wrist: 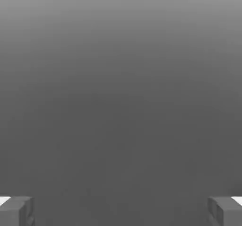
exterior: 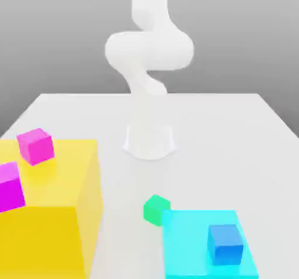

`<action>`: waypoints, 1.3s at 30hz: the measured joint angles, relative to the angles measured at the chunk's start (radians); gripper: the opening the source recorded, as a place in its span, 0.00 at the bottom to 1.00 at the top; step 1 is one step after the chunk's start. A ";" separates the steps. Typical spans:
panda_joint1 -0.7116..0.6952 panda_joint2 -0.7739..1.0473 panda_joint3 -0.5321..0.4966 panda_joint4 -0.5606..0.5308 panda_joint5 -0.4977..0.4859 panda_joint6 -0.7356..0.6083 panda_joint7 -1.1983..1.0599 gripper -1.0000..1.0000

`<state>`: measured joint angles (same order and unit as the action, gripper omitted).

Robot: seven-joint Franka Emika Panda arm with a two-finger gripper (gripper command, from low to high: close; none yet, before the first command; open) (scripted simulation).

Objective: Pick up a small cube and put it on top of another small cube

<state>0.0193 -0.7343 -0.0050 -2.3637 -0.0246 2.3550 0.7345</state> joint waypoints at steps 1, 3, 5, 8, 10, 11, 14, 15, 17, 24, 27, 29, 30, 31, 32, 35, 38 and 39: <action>0.010 0.033 -0.004 -0.030 -0.012 0.027 -0.032 0.50; 0.027 0.097 -0.014 -0.089 -0.033 0.078 -0.096 0.50; 0.044 0.160 -0.028 -0.148 -0.052 0.130 -0.161 0.50; 0.068 0.256 -0.052 -0.235 -0.075 0.207 -0.263 0.50; 0.085 0.322 -0.071 -0.295 -0.087 0.261 -0.336 0.50; 0.094 0.356 -0.081 -0.325 -0.091 0.288 -0.375 0.50; 0.118 0.465 -0.107 -0.421 -0.092 0.377 -0.509 0.50; 0.130 0.506 -0.120 -0.456 -0.089 0.409 -0.559 0.50; 0.158 0.596 -0.142 -0.529 -0.063 0.482 -0.682 0.50; 0.131 0.858 -0.069 -0.560 0.079 0.695 -0.870 0.50; 0.068 0.966 -0.007 -0.543 0.089 0.784 -0.883 0.50; 0.058 0.985 0.003 -0.540 0.089 0.799 -0.885 0.00; 0.058 0.985 0.003 -0.540 0.089 0.799 -0.884 0.00; 0.058 0.985 0.003 -0.540 0.089 0.799 -0.884 0.00; 0.058 0.985 0.003 -0.540 0.088 0.798 -0.883 0.00; 0.057 0.981 0.003 -0.540 0.086 0.795 -0.881 0.00; 0.088 0.894 -0.032 -0.555 0.062 0.723 -0.860 0.00; 0.094 0.859 -0.042 -0.561 0.048 0.695 -0.849 0.00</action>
<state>0.1135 0.1248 -0.0467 -2.9244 0.0235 3.0497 -0.1146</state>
